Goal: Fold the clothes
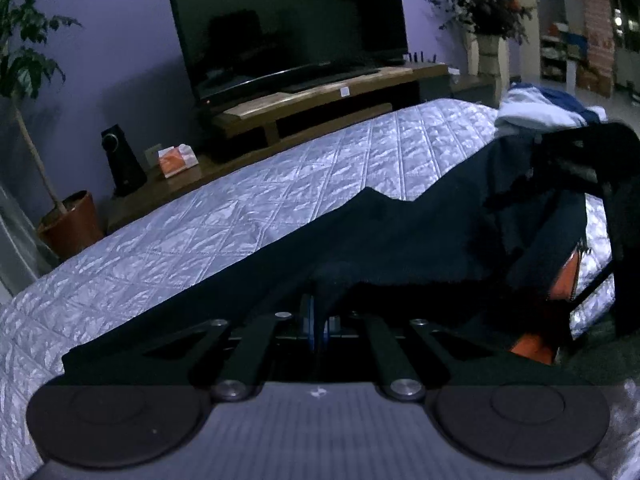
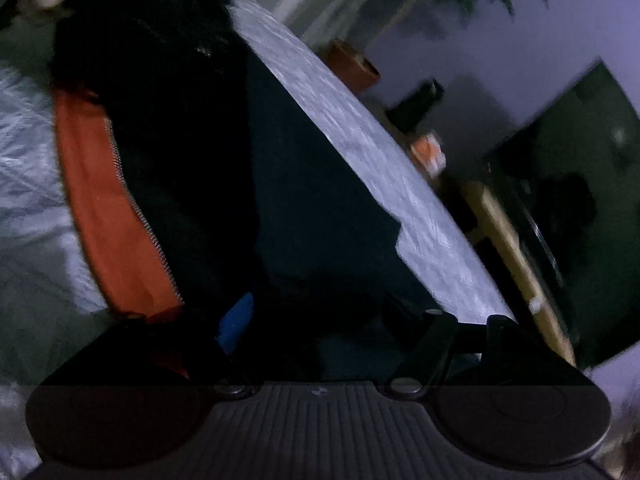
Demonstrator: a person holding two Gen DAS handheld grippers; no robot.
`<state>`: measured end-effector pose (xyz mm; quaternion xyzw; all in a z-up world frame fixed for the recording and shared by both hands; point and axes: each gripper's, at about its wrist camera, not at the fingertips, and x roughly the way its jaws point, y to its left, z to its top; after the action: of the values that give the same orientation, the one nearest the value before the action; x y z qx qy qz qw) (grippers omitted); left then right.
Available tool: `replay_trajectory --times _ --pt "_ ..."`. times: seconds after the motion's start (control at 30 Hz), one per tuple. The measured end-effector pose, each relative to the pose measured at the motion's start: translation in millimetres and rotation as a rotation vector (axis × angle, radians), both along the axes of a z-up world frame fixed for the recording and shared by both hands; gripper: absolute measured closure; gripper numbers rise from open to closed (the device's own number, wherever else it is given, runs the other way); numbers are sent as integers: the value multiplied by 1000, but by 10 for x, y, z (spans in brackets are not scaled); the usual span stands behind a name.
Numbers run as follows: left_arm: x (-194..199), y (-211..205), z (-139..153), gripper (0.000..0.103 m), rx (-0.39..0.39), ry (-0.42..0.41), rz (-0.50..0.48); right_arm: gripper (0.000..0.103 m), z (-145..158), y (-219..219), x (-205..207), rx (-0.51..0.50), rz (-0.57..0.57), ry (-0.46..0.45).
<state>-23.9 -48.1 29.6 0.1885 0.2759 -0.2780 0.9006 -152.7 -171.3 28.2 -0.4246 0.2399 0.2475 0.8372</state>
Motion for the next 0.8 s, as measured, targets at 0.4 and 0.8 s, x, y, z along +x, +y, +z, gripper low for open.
replay_trajectory --times 0.4,0.8 --pt "-4 54 10 99 -28 2 3 23 -76 -233 325 -24 -232 -149" --pt "39 65 -4 99 -40 8 32 19 -171 -1065 373 -155 -418 -236"
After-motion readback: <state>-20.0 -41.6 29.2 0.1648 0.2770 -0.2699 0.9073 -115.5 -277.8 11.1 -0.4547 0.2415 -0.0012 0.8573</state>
